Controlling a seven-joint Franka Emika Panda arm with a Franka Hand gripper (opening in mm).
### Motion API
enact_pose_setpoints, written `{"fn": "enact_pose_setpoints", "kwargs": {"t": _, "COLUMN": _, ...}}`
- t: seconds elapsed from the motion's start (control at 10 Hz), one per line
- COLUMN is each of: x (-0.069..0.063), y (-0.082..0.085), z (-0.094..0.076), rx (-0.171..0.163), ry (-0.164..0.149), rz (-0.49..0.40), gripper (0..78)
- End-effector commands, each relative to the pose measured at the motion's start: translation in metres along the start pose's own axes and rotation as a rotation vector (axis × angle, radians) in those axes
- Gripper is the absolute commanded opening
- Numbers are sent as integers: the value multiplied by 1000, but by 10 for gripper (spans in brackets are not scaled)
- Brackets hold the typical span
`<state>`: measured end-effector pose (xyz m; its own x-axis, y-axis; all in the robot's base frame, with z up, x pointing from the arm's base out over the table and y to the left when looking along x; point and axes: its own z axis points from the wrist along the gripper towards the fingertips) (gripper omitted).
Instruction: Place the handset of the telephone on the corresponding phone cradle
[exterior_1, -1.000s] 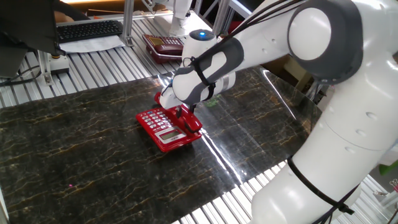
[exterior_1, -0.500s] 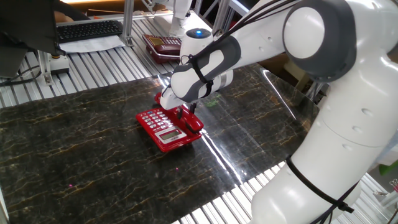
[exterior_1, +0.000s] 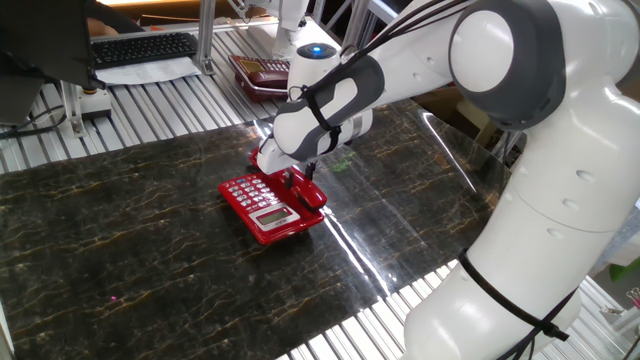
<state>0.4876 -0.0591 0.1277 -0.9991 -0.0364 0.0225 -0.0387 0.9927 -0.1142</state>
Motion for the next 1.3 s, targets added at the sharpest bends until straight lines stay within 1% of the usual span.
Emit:
{"fn": "enact_pose_setpoints", "kwargs": {"t": 0.1, "x": -1, "y": -1, "z": -1, "rx": 2, "ry": 6, "rz": -1, "gripper": 11}}
{"fn": "enact_pose_setpoints", "kwargs": {"t": 0.3, "x": -1, "y": -1, "z": -1, "rx": 9, "ry": 11, "rz": 6, "gripper": 11}}
{"fn": "enact_pose_setpoints", "kwargs": {"t": 0.4, "x": 0, "y": -1, "z": -1, "rx": 25, "ry": 32, "rz": 9, "gripper": 11}}
{"fn": "enact_pose_setpoints", "kwargs": {"t": 0.5, "x": 1, "y": -1, "z": 0, "rx": 31, "ry": 35, "rz": 9, "gripper": 11}}
{"fn": "enact_pose_setpoints", "kwargs": {"t": 0.7, "x": 1, "y": 0, "z": 0, "rx": 28, "ry": 53, "rz": 24, "gripper": 11}}
{"fn": "enact_pose_setpoints", "kwargs": {"t": 0.8, "x": 1, "y": 0, "z": 0, "rx": 27, "ry": 54, "rz": 27, "gripper": 11}}
{"fn": "enact_pose_setpoints", "kwargs": {"t": 1.0, "x": 1, "y": 0, "z": 0, "rx": 10, "ry": 60, "rz": 48, "gripper": 11}}
{"fn": "enact_pose_setpoints", "kwargs": {"t": 1.3, "x": 1, "y": 0, "z": 0, "rx": 2, "ry": 64, "rz": 57, "gripper": 11}}
